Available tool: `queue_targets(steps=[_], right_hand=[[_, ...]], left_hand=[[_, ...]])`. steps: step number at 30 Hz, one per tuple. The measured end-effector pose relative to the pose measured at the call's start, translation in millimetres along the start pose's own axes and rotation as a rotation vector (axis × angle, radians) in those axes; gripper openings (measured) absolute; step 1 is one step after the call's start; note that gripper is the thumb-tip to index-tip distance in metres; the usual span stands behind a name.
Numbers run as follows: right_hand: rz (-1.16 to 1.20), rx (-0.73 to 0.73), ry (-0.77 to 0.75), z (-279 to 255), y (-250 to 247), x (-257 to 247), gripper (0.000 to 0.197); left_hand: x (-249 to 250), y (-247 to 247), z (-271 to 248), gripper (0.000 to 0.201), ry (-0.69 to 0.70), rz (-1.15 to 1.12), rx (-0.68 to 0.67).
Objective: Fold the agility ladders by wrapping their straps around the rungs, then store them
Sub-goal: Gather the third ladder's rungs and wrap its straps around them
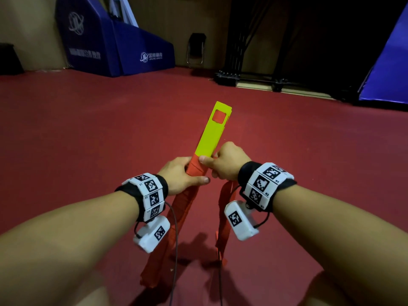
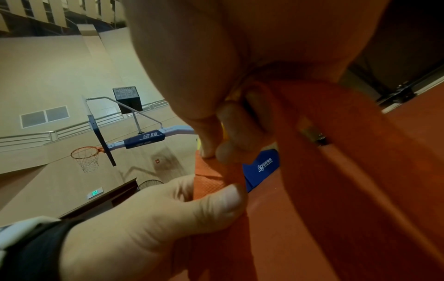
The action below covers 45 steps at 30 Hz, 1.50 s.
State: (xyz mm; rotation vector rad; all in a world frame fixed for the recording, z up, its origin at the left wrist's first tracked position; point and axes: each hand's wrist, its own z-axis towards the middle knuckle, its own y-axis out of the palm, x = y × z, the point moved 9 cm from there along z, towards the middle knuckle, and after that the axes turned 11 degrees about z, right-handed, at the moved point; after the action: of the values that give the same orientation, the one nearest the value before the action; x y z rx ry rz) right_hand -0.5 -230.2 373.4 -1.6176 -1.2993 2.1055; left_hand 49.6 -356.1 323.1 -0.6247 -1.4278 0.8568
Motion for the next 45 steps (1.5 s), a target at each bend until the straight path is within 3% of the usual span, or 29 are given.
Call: queue_targets(steps=[4,9,13,16,22,27,31,34,38,45], right_hand=[[-0.018,-0.025,0.004,-4.7,3.2,10.4,0.058],[0.087,-0.042,-0.051,-7.1,5.3,12.9,0.046],[0.233,-0.005,-0.064,-8.5,2.4,5.6,0.039],[0.248,0.039,-0.094,-14.6,2.9,-4.5,0.051],[0.156,0.141,-0.093,-15.7,-0.2,-9.7,0.056],[0.096,0.121,-0.098,-7.1,-3.6,-10.7,0.048],[0.075,0.079,-0.082,-3.6,-8.5,-3.5,0.039],[0.105,0.072,-0.102,-2.3,-14.9,-0.7,0.035],[0.123,0.097,-0.132,-3.5,-21.8,0.8,0.037],[0.195,0.198,-0.141,-8.3,-33.1,-2.3,0.041]], left_hand=[[5.4,1.4,-4.4,0.035,-0.011,0.176,-0.021],[16.7,-0.2,-9.8,0.028,-0.026,0.314,0.028],[16.6,-5.7,-9.2,0.023,-0.068,0.210,0.113],[4.7,-1.5,-6.6,0.039,-0.086,0.107,0.127],[4.5,5.6,-0.1,0.041,-0.088,0.039,0.077],[13.6,8.5,4.1,0.044,-0.071,-0.022,0.010],[16.0,10.0,4.8,0.029,0.000,-0.167,-0.037],[11.5,8.7,6.9,0.036,0.049,-0.273,-0.037],[11.5,2.4,6.6,0.031,0.059,-0.305,0.006],[14.3,-13.4,1.1,0.042,0.032,-0.188,0.187]])
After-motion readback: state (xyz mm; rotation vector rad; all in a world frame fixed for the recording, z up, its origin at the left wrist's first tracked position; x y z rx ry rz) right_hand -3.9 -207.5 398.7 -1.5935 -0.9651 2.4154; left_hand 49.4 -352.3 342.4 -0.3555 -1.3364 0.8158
